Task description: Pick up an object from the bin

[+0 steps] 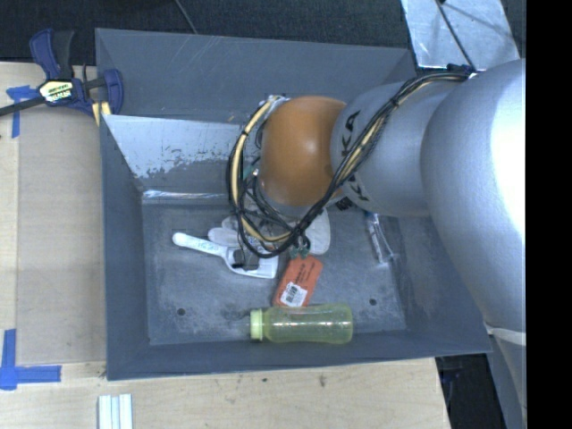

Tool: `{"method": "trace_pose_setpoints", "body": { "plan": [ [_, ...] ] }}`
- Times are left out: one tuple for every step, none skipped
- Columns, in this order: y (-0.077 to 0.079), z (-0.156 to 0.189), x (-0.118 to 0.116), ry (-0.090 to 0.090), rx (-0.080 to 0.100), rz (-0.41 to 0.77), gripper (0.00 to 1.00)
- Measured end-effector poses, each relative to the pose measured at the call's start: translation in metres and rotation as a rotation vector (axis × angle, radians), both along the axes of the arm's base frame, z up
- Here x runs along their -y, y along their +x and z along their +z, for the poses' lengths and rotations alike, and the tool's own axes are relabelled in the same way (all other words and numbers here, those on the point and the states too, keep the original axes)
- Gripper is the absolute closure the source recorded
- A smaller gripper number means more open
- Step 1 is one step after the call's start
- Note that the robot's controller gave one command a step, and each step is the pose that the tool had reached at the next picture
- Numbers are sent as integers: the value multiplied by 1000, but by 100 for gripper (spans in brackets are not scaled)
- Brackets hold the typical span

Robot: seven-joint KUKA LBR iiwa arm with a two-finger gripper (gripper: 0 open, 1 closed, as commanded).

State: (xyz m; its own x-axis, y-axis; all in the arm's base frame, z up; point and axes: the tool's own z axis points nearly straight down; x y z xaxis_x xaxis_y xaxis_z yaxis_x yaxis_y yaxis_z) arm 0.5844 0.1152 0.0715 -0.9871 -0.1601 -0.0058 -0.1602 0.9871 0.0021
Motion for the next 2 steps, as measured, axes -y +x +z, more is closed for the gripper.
{"method": "trace_pose_setpoints", "body": {
  "plan": [
    [0, 0, 0, 0, 0, -1, 100],
    [-30, 86, 9, -2, -3, 27, 100]
  ]
}}
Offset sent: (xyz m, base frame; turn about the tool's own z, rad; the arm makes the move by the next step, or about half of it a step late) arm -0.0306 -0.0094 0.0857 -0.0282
